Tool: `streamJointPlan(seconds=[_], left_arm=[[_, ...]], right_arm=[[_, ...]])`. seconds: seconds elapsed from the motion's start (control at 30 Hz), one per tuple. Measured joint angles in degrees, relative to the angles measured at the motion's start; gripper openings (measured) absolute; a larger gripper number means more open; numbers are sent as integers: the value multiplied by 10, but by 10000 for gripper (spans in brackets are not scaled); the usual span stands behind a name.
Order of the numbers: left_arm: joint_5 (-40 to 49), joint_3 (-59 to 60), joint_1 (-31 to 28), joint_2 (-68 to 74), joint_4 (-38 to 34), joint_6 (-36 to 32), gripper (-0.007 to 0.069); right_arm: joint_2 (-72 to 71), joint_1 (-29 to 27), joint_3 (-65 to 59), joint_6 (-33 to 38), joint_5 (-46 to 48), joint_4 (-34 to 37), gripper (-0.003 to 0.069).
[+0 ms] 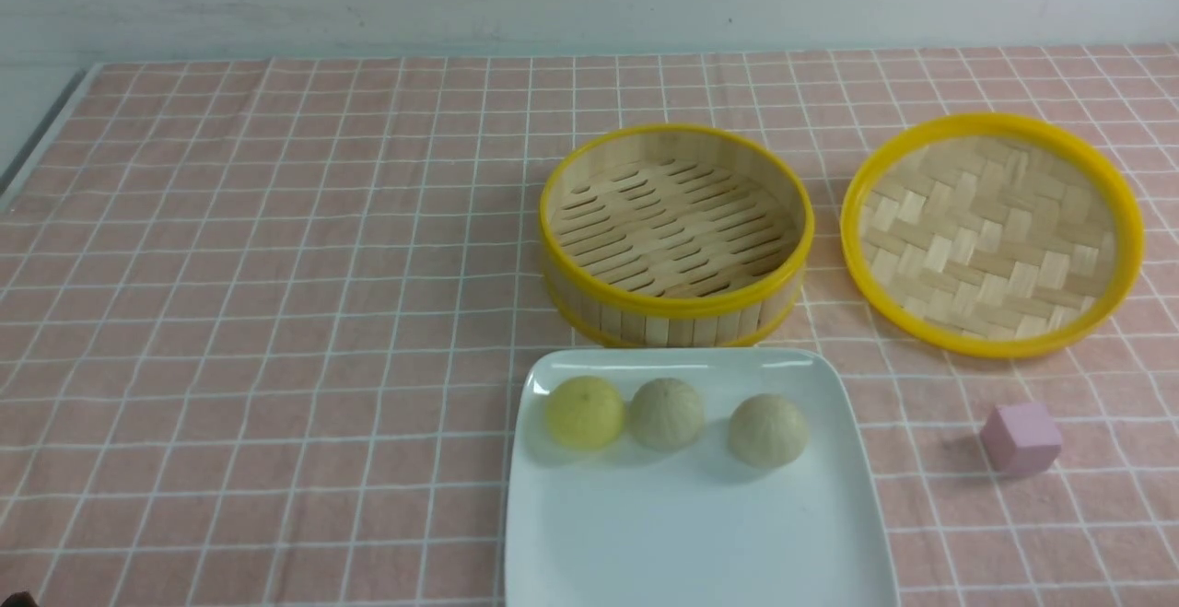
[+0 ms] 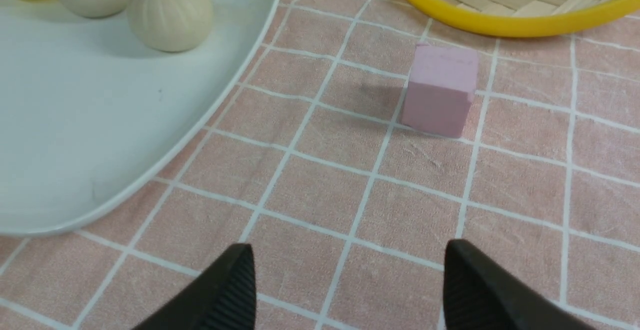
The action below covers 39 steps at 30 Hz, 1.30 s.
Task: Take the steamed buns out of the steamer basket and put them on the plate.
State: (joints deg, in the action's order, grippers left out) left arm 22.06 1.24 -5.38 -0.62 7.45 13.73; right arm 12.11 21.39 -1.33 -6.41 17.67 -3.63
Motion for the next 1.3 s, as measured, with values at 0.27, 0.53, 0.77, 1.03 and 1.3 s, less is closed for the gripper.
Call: streamJointPlan(seconds=[0.27,0.53,0.77,1.03,1.3], left_arm=[[0,0,0,0,6,4,243],[0,0,0,0,7,4,243],[0,0,0,0,7,-28,243],[1,0,0,0,7,-36,243],[1,0,0,0,7,-36,243]], right_arm=[[0,0,0,0,0,0,495],[0,0,0,0,0,0,495],[0,0,0,0,0,0,495],[0,0,0,0,0,0,495],[0,0,0,0,0,0,495]])
